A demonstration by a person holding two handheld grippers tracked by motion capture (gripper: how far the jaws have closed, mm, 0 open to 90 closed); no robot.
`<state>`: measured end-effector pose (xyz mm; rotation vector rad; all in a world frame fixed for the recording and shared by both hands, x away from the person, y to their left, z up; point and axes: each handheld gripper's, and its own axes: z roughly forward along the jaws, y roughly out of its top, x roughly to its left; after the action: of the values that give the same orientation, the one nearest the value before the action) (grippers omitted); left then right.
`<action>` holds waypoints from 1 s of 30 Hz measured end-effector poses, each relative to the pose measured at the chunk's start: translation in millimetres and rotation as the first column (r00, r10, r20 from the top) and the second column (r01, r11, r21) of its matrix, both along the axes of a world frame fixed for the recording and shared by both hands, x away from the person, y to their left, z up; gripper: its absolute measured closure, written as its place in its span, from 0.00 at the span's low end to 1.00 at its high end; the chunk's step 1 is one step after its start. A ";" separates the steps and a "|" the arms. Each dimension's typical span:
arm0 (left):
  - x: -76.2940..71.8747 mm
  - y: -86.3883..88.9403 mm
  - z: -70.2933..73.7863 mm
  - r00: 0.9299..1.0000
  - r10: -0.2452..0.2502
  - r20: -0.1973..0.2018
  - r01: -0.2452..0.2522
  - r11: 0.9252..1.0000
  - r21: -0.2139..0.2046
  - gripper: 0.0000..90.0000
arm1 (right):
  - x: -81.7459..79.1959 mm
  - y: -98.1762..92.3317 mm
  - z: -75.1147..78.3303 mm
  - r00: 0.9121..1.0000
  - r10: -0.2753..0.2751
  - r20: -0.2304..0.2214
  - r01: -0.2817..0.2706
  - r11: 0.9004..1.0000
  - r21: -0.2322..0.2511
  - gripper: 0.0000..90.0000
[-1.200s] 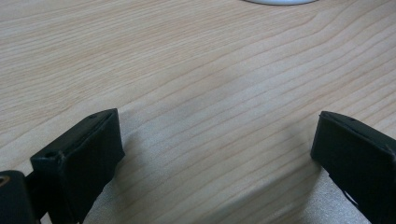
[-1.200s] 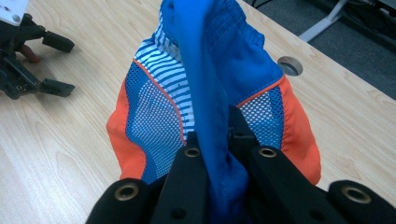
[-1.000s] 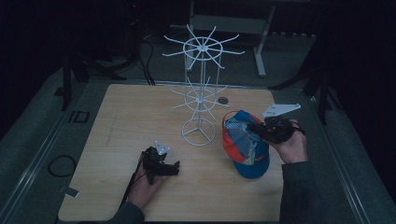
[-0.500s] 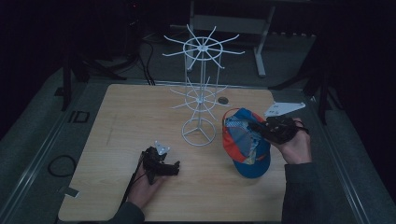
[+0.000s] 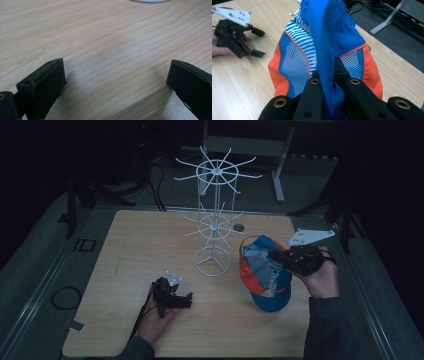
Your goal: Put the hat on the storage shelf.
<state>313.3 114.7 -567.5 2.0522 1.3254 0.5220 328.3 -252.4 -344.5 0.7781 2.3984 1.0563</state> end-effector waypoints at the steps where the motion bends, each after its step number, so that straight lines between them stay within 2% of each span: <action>1: 0.0 0.0 0.0 1.000 0.000 0.000 0.000 1.000 0.000 0.03 | -0.5 -0.4 1.1 1.000 0.001 0.000 -0.001 1.000 0.004 0.99; 13: 0.1 0.2 0.1 1.000 -0.001 0.001 0.001 1.000 0.002 0.03 | -4.2 -1.7 16.1 1.000 0.005 0.028 -0.006 1.000 0.020 0.99; 30: 0.1 0.1 0.1 1.000 -0.001 0.000 0.001 1.000 0.002 0.03 | 1.4 4.2 29.1 0.998 0.009 0.060 -0.011 0.999 0.038 0.99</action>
<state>313.4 114.8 -567.4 2.0543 1.3238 0.5235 329.7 -248.2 -315.4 0.7373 2.3402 1.1172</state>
